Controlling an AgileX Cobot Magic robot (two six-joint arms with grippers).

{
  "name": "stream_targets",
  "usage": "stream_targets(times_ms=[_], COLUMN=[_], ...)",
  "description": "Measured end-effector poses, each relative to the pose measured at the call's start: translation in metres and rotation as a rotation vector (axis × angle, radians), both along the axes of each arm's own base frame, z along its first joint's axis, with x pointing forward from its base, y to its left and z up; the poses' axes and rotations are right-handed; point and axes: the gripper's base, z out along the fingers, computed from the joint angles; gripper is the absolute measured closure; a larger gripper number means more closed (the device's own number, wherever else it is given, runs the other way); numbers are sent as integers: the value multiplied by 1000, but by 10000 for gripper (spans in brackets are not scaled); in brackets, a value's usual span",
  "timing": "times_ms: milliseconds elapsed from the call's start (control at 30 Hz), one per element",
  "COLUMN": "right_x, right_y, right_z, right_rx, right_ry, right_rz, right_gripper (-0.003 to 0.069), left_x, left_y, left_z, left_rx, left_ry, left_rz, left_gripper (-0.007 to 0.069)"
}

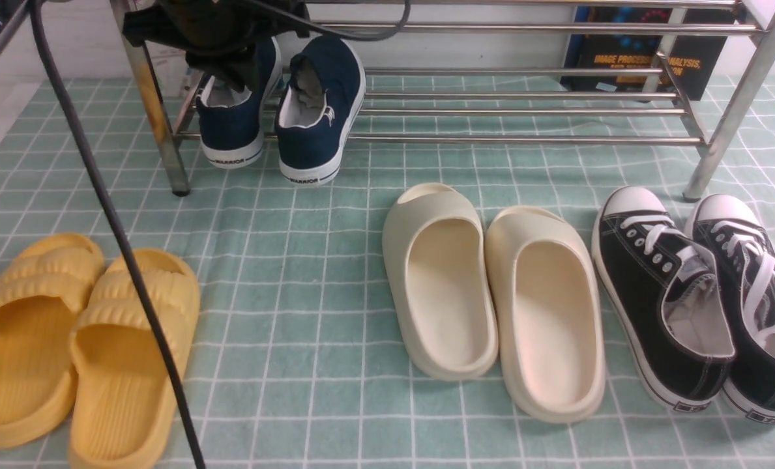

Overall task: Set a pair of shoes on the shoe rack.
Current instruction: Use the left arm to put a shoe into the shoe rack

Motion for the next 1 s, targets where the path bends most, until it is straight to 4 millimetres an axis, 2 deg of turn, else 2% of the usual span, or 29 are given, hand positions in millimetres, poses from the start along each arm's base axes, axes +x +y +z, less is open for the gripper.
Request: stream_targets(times_ms=[100,167,200,300,333,467,633,1000], right_x=[0,0,0,0,0,0,0,0], right_y=[0,0,0,0,0,0,0,0], right_z=[0,0,0,0,0,0,0,0], right_rx=[0,0,0,0,0,0,0,0], right_ry=[0,0,0,0,0,0,0,0], right_rz=[0,0,0,0,0,0,0,0], right_gripper=[420,420,420,420,420,420,420,420], left_x=[0,1,1,3,6,15,25,39], left_y=[-6,-12,-12,-22,-31,-44,-41,-45], left_z=[-27,-56,-56,-81,-92,-99,-100,-97], left_rx=[-37,-53,-53,-45,-36,-24,-23,-65], left_ry=[103,182,182,210,196,92,5,-149], left_rz=[-17,-32,-32,-56,-78,-85,-8,2], left_gripper=[638,638,638,638,638,638,638,638])
